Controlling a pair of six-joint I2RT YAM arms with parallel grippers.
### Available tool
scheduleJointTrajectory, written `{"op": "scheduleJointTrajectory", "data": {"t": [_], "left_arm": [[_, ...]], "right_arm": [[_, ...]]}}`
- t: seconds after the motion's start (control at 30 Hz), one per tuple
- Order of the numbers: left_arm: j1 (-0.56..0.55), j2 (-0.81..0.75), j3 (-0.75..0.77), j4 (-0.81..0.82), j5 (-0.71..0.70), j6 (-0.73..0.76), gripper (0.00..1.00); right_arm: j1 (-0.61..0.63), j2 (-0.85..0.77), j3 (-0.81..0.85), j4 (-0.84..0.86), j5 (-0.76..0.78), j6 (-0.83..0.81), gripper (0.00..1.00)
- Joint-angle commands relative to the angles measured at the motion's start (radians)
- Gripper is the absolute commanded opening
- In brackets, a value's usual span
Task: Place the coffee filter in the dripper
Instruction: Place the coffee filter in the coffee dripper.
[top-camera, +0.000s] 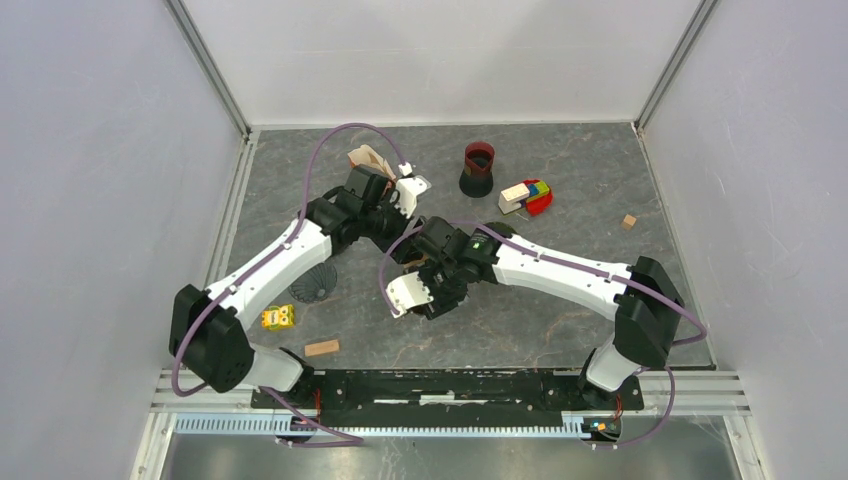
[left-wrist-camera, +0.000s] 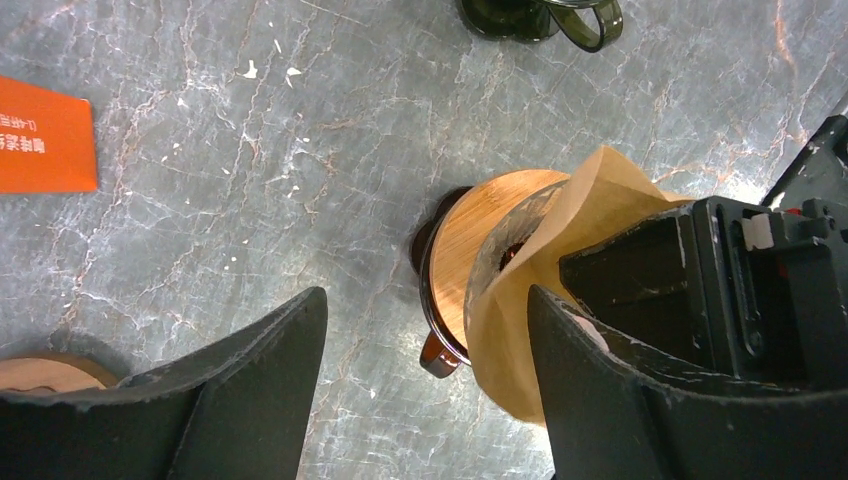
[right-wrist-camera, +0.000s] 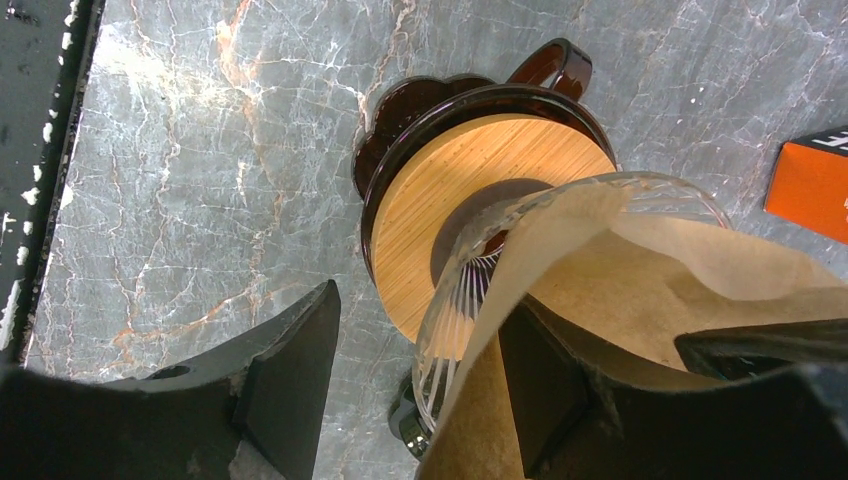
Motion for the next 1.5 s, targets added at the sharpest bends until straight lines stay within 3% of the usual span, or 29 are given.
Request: {"op": "scheduleJointTrajectory", "data": {"t": [0.0, 0.37, 0.8, 1.47], "left_arm": [[-0.011, 0.032, 0.072, -0.068, -0.002, 0.019, 0.79], [-0.020, 0.056, 0.145, -0.221, -0.007, 0.059, 0.78], [-0.024, 0.060, 0.165, -0.272, -0.028, 0.094, 0.77], [-0.023, 0.027, 0.145, -0.301, 0.082, 0.114, 0.77]], "right_arm": [[0.003, -0.037, 0.045, -0.008, 0.009, 0.006, 0.65], [0.003, -0.025, 0.039, -0.012, 0.023, 0.015, 0.65], [0.003, -0.015, 0.035, -0.018, 0.031, 0.030, 0.65], [0.003, 0.001, 0.029, 0.000, 0.055, 0.049, 0.64]]}}
